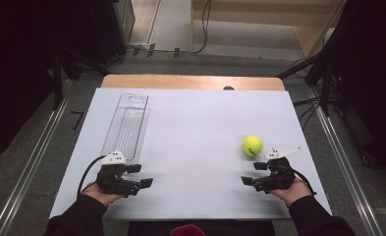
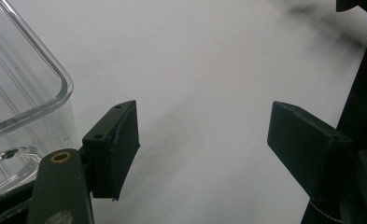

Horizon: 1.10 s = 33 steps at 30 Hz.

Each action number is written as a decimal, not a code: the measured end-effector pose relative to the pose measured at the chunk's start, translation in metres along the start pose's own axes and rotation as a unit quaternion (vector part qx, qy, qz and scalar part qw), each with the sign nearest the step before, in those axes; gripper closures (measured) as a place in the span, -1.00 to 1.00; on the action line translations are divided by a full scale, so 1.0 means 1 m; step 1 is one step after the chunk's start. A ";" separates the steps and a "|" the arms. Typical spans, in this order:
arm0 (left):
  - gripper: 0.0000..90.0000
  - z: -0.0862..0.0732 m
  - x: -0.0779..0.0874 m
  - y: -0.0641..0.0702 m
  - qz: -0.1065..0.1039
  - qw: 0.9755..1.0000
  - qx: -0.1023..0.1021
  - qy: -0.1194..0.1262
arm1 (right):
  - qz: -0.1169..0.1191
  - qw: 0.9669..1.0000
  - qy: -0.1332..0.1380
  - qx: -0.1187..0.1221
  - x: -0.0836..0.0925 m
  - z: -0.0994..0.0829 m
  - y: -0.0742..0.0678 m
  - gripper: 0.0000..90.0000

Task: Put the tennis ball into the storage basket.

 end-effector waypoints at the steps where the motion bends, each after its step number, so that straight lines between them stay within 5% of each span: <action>1: -0.44 0.000 0.000 0.001 -0.001 1.000 -0.001 -0.001 | 0.000 1.000 0.000 -0.001 0.000 0.000 0.000 -0.62; 33: -0.44 0.001 0.001 0.001 -0.006 1.000 -0.001 0.006 | 0.007 1.000 -0.004 0.002 0.001 0.000 -0.001 -0.62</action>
Point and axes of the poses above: each handheld gripper's, and its own axes: x roughly backward along the jaws, z roughly out of its top, y roughly to its right, the point moved 1 cm from there along -x, roughly forward along the jaws, and after that the axes turned 6 degrees about -z, right-handed, at the moved point
